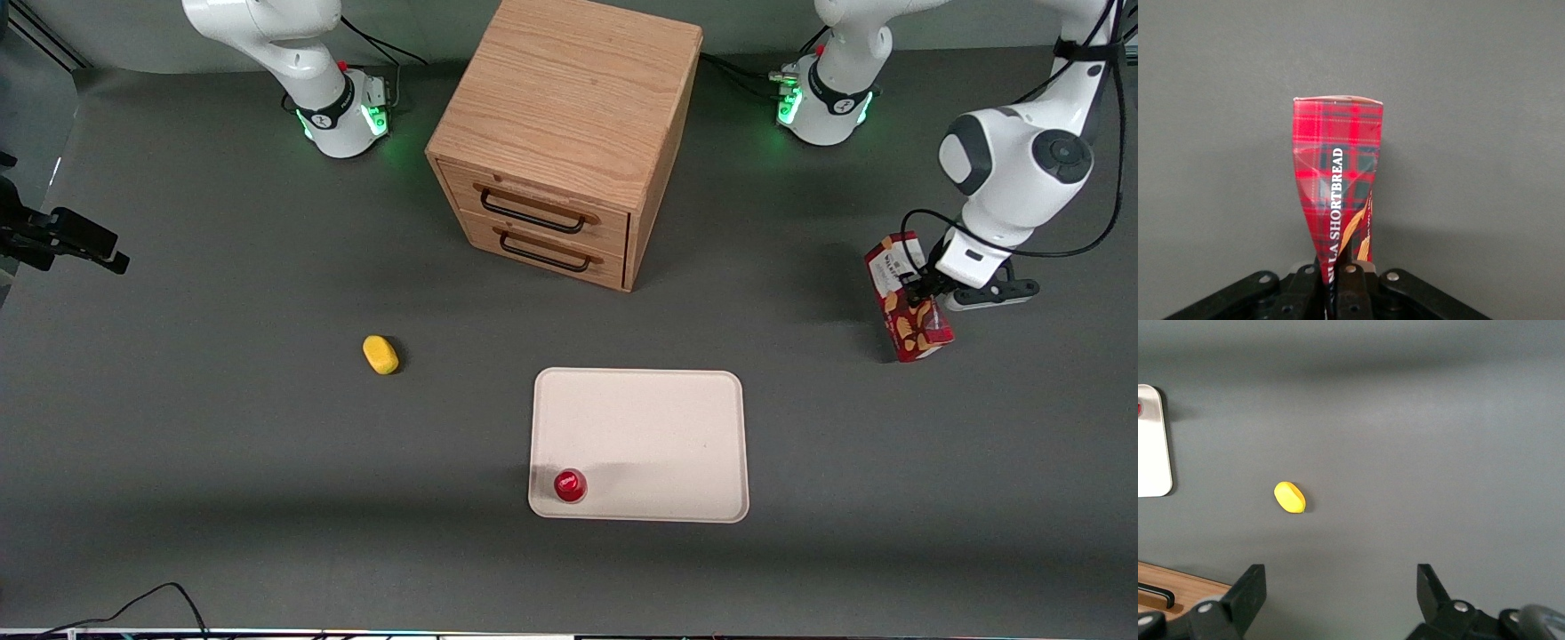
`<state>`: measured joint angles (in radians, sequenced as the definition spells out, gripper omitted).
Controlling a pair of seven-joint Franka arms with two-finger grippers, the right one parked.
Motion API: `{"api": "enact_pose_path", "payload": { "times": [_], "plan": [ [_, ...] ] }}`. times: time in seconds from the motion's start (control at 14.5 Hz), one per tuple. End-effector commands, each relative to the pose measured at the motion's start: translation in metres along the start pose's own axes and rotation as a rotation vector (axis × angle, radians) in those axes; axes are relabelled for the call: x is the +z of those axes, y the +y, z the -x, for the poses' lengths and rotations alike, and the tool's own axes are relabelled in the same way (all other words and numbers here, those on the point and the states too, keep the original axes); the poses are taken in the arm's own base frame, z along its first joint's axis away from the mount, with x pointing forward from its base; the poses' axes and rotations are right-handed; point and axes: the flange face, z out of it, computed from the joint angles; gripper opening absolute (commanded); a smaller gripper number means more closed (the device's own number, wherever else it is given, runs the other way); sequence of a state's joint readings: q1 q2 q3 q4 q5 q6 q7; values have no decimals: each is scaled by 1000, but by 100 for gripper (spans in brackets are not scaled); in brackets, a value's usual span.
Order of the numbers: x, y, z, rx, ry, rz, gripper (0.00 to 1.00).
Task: Place red cookie box on tray
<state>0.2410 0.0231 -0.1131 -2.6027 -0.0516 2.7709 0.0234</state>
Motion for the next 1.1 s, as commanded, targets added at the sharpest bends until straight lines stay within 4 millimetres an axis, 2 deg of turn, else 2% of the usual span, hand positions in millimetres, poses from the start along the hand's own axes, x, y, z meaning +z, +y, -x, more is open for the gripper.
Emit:
{"api": "enact_pose_path", "payload": {
  "times": [0.0, 0.14, 0.21, 0.28, 0.34, 0.41, 0.55, 0.69, 0.83, 1.03],
  "plan": [
    [23, -5, 2, -10, 9, 6, 0],
    [32, -14, 4, -32, 0, 3, 0],
    [37, -15, 4, -34, 0, 3, 4],
    [40, -16, 5, -36, -4, 3, 21],
    [41, -15, 4, -38, -4, 4, 57],
    [40, -15, 3, -39, -4, 4, 100],
    [35, -14, -2, -37, -3, 4, 100],
    [19, -13, -15, -33, -30, 7, 100],
    [-13, -11, -36, -21, -105, 15, 100],
    [-80, 0, -77, 11, -213, 22, 100]
  ]
}}
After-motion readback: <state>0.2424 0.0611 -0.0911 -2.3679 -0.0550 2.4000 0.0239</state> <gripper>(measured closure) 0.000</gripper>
